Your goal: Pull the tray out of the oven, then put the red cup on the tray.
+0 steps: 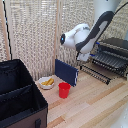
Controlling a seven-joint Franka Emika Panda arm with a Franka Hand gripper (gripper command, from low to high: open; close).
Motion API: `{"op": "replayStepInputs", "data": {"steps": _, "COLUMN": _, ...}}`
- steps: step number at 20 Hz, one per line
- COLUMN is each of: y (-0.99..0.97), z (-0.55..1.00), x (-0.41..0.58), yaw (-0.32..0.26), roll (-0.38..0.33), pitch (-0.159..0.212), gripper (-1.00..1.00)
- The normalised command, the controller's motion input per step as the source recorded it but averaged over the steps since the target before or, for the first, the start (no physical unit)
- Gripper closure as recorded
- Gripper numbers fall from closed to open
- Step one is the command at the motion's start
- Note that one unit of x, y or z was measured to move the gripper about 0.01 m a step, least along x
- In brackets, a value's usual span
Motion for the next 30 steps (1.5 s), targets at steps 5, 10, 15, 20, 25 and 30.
{"op": "replayStepInputs", "data": {"steps": 5, "y": 0.16, "z": 0.58, "x": 0.001, "yaw": -0.279, "roll": 0.099, "pitch": -0.019, "gripper": -1.00}}
{"op": "replayStepInputs", "data": {"steps": 10, "y": 0.21, "z": 0.46, "x": 0.011, "yaw": -0.260, "roll": 0.162, "pitch": -0.015, "gripper": -1.00}}
{"op": "replayStepInputs", "data": {"steps": 15, "y": 0.25, "z": 0.31, "x": 0.053, "yaw": -0.232, "roll": 0.226, "pitch": -0.012, "gripper": -1.00}}
{"op": "replayStepInputs", "data": {"steps": 20, "y": 0.31, "z": 0.13, "x": 0.183, "yaw": -0.171, "roll": 0.288, "pitch": -0.027, "gripper": -1.00}}
{"op": "replayStepInputs", "data": {"steps": 25, "y": 0.35, "z": 0.01, "x": 0.265, "yaw": -0.115, "roll": 0.333, "pitch": -0.081, "gripper": -1.00}}
{"op": "replayStepInputs", "data": {"steps": 30, "y": 0.38, "z": 0.00, "x": 0.327, "yaw": -0.079, "roll": 0.352, "pitch": -0.115, "gripper": -1.00}}
